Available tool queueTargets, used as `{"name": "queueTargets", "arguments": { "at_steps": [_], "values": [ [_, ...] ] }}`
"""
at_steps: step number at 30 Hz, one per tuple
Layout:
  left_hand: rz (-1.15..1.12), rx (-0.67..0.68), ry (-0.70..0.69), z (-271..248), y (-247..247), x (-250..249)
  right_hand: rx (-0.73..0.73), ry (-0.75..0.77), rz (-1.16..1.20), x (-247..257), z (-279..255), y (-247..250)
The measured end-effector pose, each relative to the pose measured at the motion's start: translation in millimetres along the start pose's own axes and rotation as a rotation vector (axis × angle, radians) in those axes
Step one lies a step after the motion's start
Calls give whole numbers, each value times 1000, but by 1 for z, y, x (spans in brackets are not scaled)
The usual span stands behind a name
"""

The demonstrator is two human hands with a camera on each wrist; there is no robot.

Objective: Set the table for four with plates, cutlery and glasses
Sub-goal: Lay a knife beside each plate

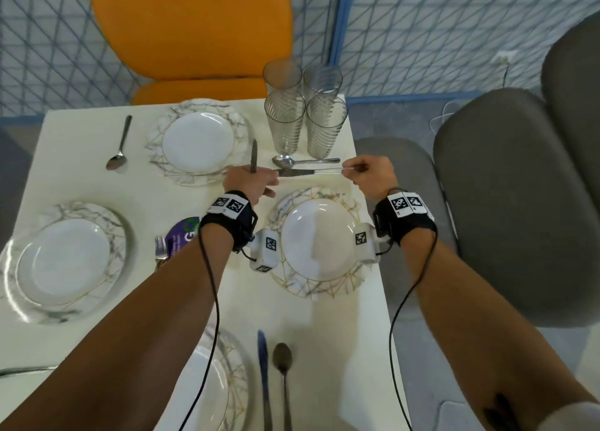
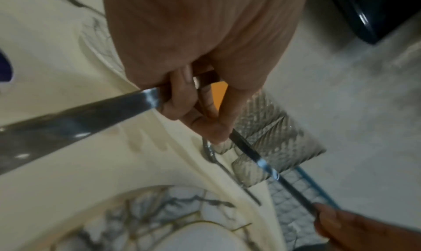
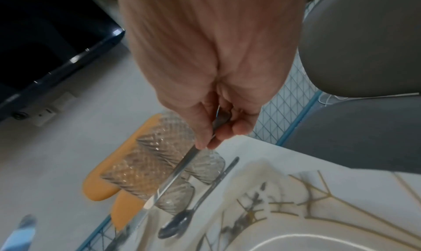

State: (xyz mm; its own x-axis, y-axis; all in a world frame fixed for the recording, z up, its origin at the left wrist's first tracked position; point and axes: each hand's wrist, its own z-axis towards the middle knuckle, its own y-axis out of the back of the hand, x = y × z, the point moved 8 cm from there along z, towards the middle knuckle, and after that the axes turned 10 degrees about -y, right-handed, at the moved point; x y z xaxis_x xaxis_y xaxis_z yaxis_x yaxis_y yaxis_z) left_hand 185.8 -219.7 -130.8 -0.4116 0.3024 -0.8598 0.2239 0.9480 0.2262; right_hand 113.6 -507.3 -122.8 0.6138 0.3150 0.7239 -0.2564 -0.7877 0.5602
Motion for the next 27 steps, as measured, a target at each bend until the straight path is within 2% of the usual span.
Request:
{"name": "queueTargets", "arguments": {
  "at_steps": [6,11,14,17,20,24,27],
  "values": [
    [241,63,76,28,-16,6,-45,-113,-42,-9,16,-12],
    [293,11,121,52,-17,25,-88,-192,-92,-20,26,-21],
    [313,-21,71,62,-19,33,-95,-181,-122,-20,28,-23],
    [277,-52,137,66,-21,35,-109,-173,-146,-19,34,-27],
    [290,-85,134,75,-19,33,-126,-166,-168,-18,41,-29],
    [321,-43,171,74,-22,32,-114,-162,-234,-18,48,-31],
    [360,-119,142,75,-16,28,-125,-169,-234,-19,51,-32]
  ]
}}
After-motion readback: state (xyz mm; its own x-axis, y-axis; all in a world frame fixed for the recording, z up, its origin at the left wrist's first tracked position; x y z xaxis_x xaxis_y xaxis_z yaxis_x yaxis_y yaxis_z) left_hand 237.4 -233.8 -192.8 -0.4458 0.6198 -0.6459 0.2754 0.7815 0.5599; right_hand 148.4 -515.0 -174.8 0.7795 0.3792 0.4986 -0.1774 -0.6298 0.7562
